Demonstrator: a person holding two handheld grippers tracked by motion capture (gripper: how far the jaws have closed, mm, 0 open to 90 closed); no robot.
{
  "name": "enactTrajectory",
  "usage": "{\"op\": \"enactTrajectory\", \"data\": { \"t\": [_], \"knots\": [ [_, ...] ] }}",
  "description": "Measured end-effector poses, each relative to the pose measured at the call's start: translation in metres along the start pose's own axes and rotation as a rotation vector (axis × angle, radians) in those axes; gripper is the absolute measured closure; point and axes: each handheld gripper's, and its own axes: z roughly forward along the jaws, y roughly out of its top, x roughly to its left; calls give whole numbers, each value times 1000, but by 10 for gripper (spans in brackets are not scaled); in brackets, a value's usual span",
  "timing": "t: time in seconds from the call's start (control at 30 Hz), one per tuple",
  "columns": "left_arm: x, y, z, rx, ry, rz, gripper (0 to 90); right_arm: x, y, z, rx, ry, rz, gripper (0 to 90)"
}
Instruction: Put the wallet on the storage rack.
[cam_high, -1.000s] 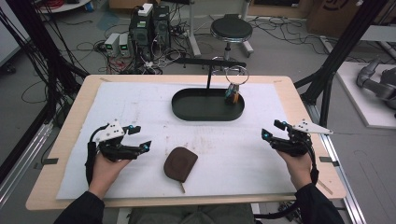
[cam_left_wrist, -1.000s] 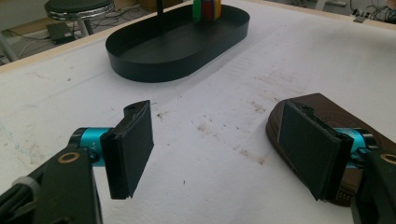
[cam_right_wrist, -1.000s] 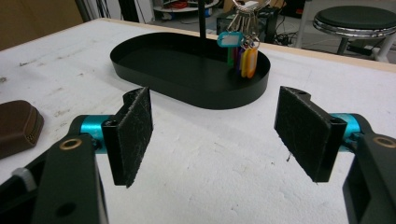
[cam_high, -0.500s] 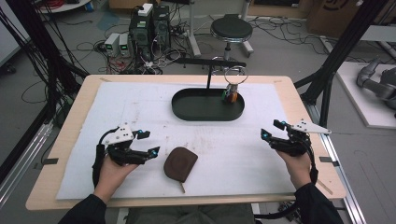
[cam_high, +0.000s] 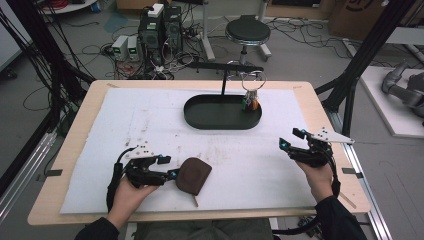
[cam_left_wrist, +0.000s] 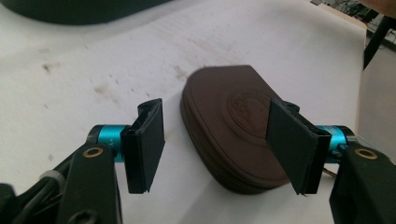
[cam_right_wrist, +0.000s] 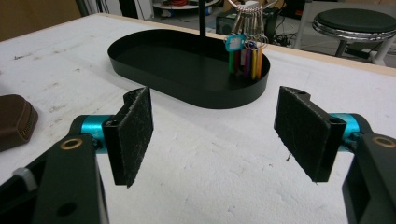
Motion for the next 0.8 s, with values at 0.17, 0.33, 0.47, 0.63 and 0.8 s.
{"op": "enactTrajectory", "data": {
  "t": [0.17, 0.33, 0.47, 0.63, 0.8],
  "knots": [
    [-7, -11, 0, 23, 10, -69, 411, 0, 1, 0, -4, -1, -1, 290],
    [-9, -20, 2, 27, -15, -155, 439, -1, 1, 2, -4, -3, -6, 290],
    [-6, -21, 8, 43, -42, -199, 461, 0, 1, 3, -2, -2, -10, 291],
    [-5, -22, 13, 54, -77, -218, 602, 2, 1, 4, 2, -1, -18, 292],
    [-2, -21, 12, 12, -108, -220, 775, 3, 1, 5, 6, 0, -24, 292]
  ]
}}
